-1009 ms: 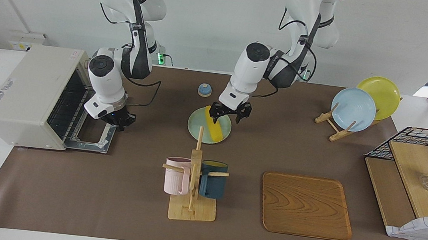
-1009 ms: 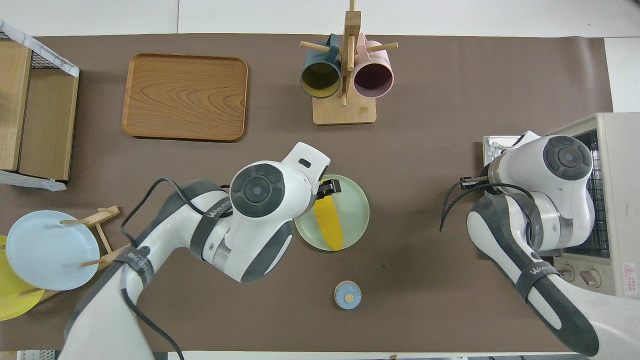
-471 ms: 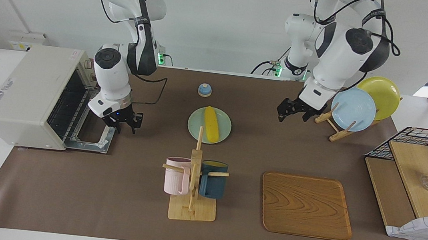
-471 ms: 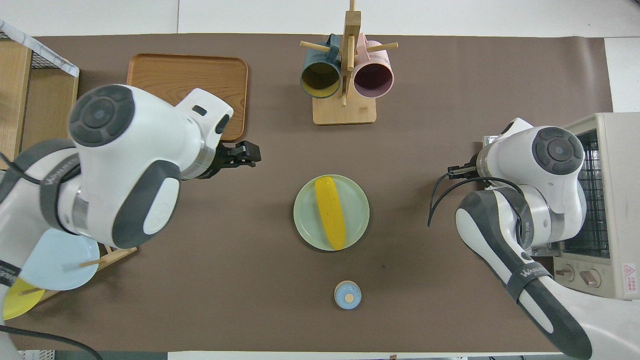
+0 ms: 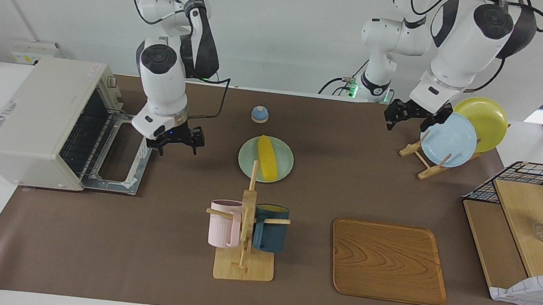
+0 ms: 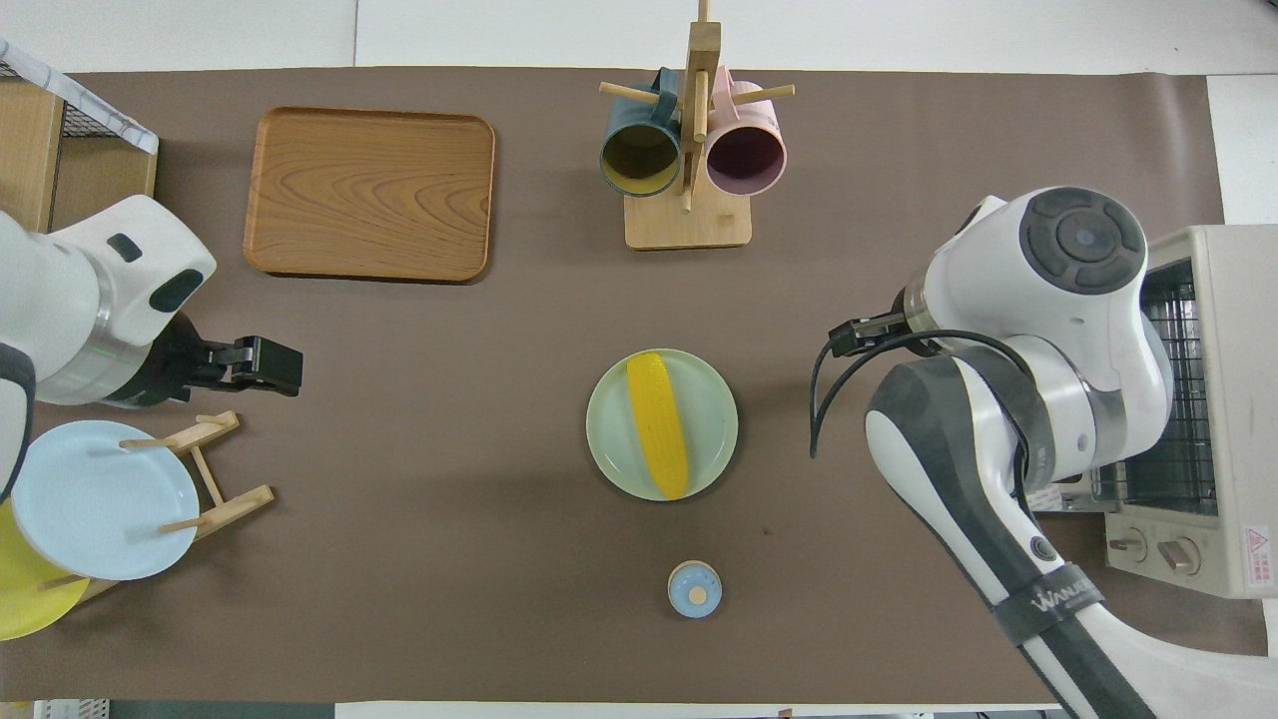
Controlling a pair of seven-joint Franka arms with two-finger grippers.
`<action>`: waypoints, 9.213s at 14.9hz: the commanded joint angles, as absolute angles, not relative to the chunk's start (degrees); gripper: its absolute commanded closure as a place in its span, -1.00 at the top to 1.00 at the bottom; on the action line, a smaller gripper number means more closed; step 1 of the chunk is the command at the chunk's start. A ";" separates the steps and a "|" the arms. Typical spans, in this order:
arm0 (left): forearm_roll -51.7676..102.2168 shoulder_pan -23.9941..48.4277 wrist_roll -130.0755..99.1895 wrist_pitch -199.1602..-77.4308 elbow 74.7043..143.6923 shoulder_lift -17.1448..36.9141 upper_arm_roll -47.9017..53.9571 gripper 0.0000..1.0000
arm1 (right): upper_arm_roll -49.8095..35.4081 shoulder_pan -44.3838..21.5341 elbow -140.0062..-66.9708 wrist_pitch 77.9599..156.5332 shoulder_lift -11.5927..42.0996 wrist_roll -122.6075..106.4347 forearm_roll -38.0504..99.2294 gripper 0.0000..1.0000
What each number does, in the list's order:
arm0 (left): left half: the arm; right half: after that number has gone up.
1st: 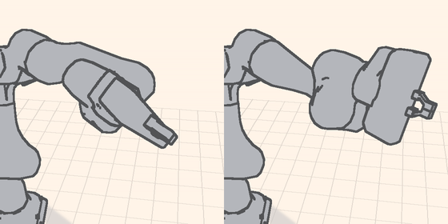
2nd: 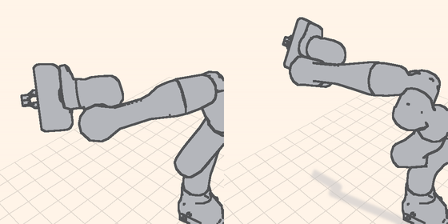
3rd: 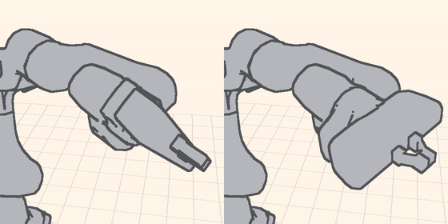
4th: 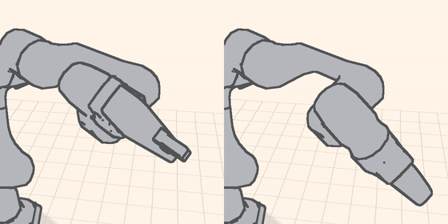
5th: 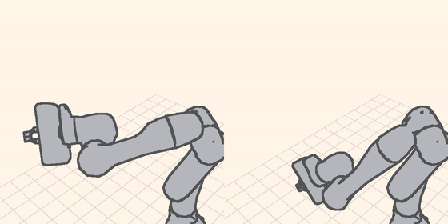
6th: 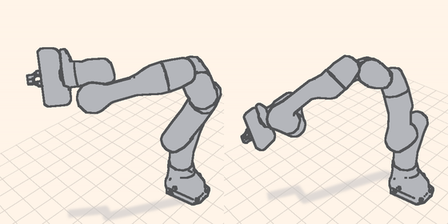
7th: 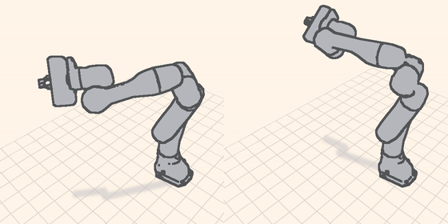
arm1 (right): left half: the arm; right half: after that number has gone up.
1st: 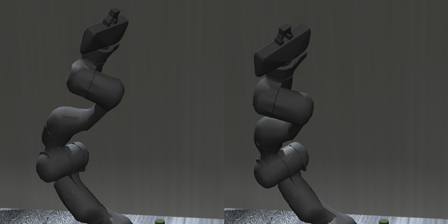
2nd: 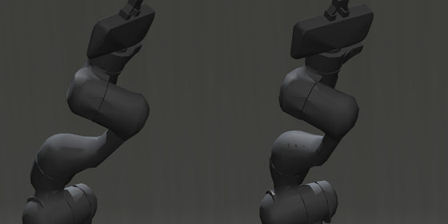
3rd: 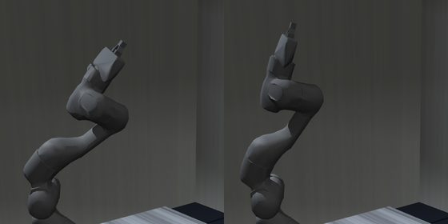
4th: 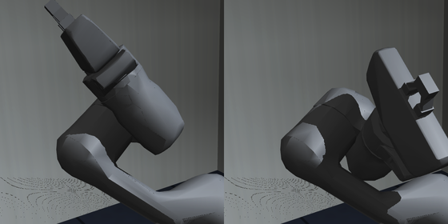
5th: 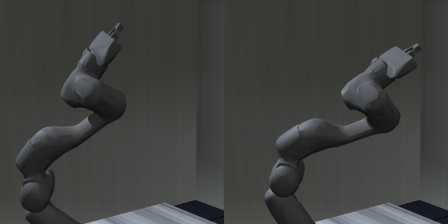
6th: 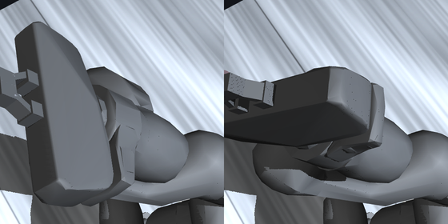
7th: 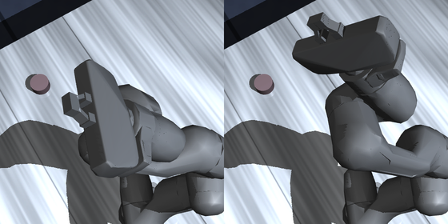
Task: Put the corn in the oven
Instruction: 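Withdraw the left gripper while the right gripper reaches toward the plate, then grasp the plate rim with the right gripper and lift it, then carry the plate with corn into the open oven with the right gripper, then release the plate inside the oven and withdraw the right gripper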
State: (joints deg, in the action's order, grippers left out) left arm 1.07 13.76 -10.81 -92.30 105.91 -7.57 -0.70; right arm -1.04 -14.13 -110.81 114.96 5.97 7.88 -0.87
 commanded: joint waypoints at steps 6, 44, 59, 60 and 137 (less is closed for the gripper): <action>3.42 10.56 -9.14 -78.05 91.59 -1.85 0.88 1.00 | -1.32 -28.37 -81.87 100.21 24.04 31.17 0.62 1.00; 3.96 5.89 -10.81 -85.60 92.29 0.62 6.06 1.00 | -0.88 -41.58 -98.29 117.46 25.14 35.42 -6.58 -1.00; 4.04 5.36 -10.90 -86.31 92.90 -0.97 6.33 1.00 | -0.62 -15.66 -110.90 100.46 7.04 13.37 -16.08 -1.00; 4.04 5.36 -10.90 -86.40 92.90 -0.97 6.33 1.00 | -0.70 -13.38 -112.22 101.16 6.07 11.10 -17.22 -1.00; 3.96 5.98 -10.90 -87.10 92.81 -1.32 6.24 1.00 | -1.32 -6.25 -123.93 122.08 10.19 14.59 -11.24 -1.00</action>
State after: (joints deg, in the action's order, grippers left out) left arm 3.23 6.43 -10.32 -86.73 92.59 -0.69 5.80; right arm -0.92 -7.82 -123.17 120.60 9.65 13.85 -9.11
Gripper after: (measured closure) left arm 0.000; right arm 0.991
